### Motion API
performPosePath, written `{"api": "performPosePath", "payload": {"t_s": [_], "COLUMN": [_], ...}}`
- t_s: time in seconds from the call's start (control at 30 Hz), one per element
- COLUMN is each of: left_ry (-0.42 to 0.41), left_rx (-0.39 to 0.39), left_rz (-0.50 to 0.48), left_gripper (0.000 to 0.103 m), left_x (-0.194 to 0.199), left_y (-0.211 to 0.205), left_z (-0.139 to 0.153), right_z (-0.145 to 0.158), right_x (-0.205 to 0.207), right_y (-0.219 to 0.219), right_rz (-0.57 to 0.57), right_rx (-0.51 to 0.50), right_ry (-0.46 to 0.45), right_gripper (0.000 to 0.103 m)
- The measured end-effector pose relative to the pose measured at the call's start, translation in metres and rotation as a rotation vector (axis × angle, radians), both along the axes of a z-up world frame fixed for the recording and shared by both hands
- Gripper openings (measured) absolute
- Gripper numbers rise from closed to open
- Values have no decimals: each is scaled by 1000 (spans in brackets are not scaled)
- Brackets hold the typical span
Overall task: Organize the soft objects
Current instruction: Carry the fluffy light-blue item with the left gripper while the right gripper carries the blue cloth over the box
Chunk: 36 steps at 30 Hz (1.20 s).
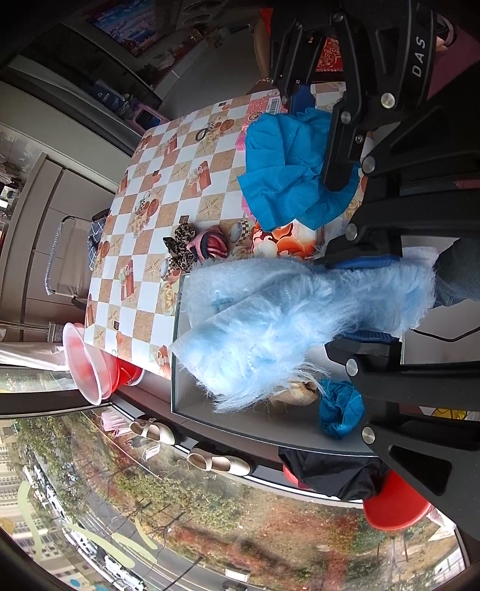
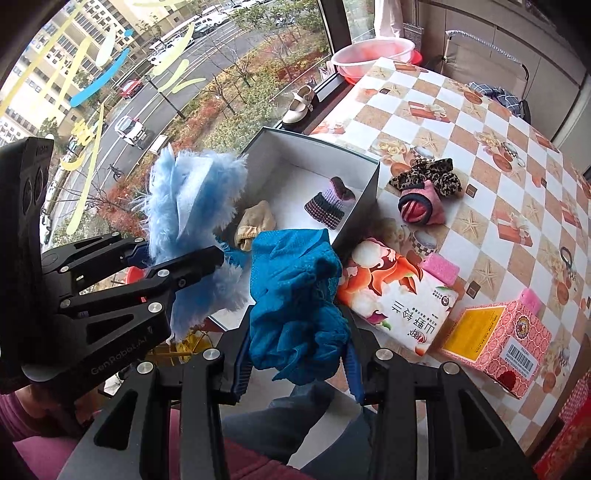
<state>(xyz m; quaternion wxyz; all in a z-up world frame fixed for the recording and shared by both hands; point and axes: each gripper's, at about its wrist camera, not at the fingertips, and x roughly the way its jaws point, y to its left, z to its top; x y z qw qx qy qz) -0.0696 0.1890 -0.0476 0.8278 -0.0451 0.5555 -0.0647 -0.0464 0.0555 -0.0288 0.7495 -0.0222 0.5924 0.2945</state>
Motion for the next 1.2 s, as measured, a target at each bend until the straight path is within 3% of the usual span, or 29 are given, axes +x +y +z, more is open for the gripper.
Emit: {"api": "performPosePath", "payload": {"t_s": [0.43,0.8,0.97,1.2], "left_ry": [-7,-20,11,39], "left_rx": [-10,-18,6,9], "left_rz": [1,62,93,143], "left_gripper": [29,29,29,29], "left_x": [1,6,5,8], "left_y": [2,15,27,41], "left_z": [2,4,-8,-25], "right_z": [3,2,-9,-10], "right_x": [0,2,11,19], "right_y": [6,11,7,18], "right_rz": [16,25,-7,10], "right_rx": [-24,-30,-11,-16], "right_ry": [-14,-4,46,41], "right_gripper": [43,43,43,43]}}
